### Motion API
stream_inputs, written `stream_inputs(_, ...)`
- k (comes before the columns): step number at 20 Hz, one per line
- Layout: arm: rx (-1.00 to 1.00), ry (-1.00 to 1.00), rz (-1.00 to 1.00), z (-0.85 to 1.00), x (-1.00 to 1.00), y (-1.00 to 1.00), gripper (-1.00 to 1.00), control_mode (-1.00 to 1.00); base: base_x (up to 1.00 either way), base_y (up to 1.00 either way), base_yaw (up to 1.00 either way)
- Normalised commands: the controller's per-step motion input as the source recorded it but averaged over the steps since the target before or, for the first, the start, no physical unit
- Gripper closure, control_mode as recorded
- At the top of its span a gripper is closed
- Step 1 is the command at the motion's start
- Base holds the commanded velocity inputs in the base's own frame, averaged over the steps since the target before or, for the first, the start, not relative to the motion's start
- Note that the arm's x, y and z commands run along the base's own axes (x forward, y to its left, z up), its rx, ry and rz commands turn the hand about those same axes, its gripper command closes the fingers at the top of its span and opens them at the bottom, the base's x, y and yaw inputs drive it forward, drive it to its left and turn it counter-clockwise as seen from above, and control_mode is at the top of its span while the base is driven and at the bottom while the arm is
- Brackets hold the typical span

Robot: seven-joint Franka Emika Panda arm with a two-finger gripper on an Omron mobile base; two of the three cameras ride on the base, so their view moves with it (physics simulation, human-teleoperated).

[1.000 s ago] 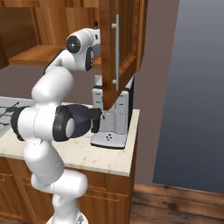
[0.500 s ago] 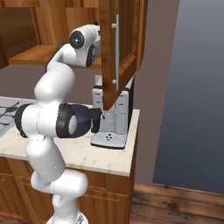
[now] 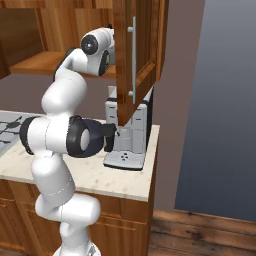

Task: Pick the kettle from the cabinet and place it on a stove burner. Then pick the pot from the counter and place it on another stove burner. Finally, turn both burners on.

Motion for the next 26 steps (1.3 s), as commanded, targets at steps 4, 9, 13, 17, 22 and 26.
stream_inputs(4,0.0,0.02,0.0,0.0,0.12,0.12,-1.0,-1.0,0.0,0.0,0.0)
stream_inputs(9,0.0,0.01,0.01,0.0,0.17,0.0,-1.0,-1.0,0.0,0.0,0.0)
stream_inputs(13,0.0,0.0,0.01,0.0,0.17,0.0,1.0,-1.0,0.0,0.0,0.0)
stream_inputs(17,0.0,0.0,0.0,0.0,0.03,0.0,1.0,-1.0,0.0,0.0,0.0)
stream_inputs(22,0.0,0.0,0.0,-0.03,0.0,0.0,1.0,-1.0,0.0,0.0,0.0)
stream_inputs(26,0.0,0.0,0.0,0.0,0.0,0.0,1.0,-1.0,0.0,0.0,0.0)
